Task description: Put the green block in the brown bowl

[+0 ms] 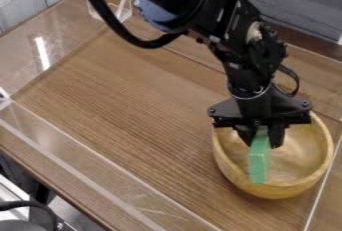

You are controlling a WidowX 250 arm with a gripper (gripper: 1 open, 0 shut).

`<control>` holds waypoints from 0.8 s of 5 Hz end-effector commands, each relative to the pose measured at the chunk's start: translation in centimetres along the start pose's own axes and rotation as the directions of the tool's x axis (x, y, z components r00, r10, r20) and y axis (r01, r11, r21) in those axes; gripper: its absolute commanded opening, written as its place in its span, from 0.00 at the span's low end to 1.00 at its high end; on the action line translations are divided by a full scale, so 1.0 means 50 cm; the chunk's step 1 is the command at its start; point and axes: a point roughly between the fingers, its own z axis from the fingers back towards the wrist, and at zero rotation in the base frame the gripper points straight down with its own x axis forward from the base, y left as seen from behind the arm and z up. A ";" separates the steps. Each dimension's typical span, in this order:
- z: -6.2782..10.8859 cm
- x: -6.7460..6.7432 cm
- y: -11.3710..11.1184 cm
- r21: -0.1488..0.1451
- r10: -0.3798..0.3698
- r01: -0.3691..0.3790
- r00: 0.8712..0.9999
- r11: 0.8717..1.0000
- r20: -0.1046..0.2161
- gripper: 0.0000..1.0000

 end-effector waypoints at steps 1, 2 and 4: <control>0.012 0.020 -0.014 -0.026 -0.004 0.005 1.000 1.000 0.030 0.00; 0.010 0.019 -0.013 -0.027 -0.003 0.003 1.000 1.000 0.025 0.00; 0.007 0.017 -0.012 -0.028 0.000 0.000 1.000 1.000 0.017 0.00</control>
